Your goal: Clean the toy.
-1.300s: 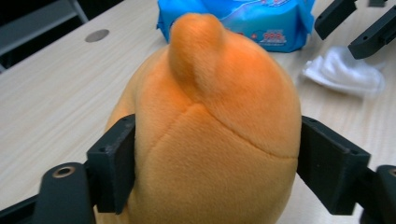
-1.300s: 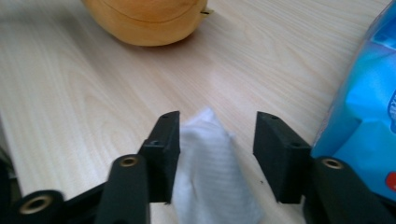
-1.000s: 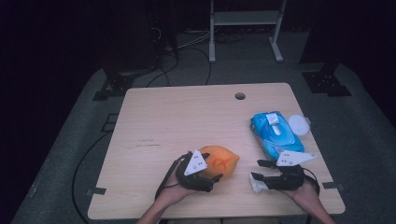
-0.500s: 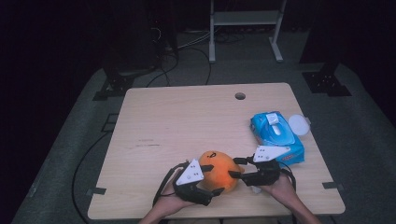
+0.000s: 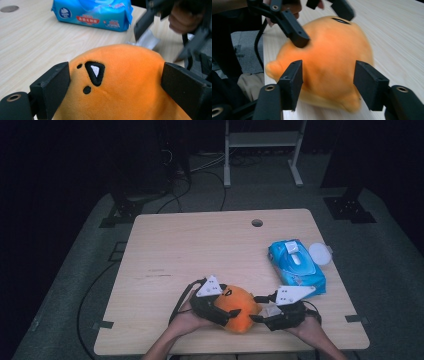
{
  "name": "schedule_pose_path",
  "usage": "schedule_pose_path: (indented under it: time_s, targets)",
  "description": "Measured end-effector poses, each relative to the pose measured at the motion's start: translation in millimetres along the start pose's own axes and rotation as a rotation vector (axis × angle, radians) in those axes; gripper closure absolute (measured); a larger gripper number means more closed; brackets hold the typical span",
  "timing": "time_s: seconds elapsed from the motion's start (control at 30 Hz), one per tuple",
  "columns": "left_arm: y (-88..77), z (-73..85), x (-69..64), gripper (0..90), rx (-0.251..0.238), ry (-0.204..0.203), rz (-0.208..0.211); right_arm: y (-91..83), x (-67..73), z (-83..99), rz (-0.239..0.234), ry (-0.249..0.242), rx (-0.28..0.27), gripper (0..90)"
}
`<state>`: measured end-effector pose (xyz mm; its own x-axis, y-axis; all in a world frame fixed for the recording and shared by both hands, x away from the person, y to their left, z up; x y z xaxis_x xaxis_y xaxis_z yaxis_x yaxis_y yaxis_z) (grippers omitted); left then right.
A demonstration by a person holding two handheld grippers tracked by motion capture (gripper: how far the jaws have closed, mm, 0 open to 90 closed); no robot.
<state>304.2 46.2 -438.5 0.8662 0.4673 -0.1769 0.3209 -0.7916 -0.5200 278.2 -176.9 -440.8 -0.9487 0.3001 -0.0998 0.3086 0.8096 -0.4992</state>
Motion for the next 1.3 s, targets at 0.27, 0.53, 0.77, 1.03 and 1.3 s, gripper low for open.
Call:
schedule_pose_path:
  time_s: [0.27,0.53,0.77,1.03,1.3]
  targets:
    - [-4.4,-0.8,-5.0,53.2,0.009,0.039,-0.014,-25.3,-12.1,12.0,0.062,0.06,-0.042,35.7]
    - [-3.9,-12.5,9.0,56.8,-0.085,-0.031,-0.076,-41.4,-26.0,15.0,0.129,0.105,-0.083,35.0]
    - [-0.1,-23.5,27.8,55.5,-0.163,-0.055,-0.18,-44.7,-31.3,15.7,0.177,0.114,-0.064,34.2]
    - [9.7,-17.1,45.0,46.2,-0.169,-0.103,-0.253,-48.2,-44.6,22.3,0.23,0.14,-0.046,32.4]
    - [-1.0,-17.6,47.7,28.5,-0.177,-0.118,-0.257,-52.5,-53.3,29.5,0.259,0.159,-0.027,31.6]
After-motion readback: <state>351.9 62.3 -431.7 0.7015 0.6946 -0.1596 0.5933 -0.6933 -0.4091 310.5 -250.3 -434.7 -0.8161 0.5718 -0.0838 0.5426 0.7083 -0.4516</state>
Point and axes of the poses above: each handheld gripper's, and its own axes: y roughly forward along the jaws, z roughly out of its underside, x roughly to its left, the point moved 3 cm from there along y, roughly forward along the jaws, and after that the axes turned 9 degrees about -y, right-handed, at the moved point
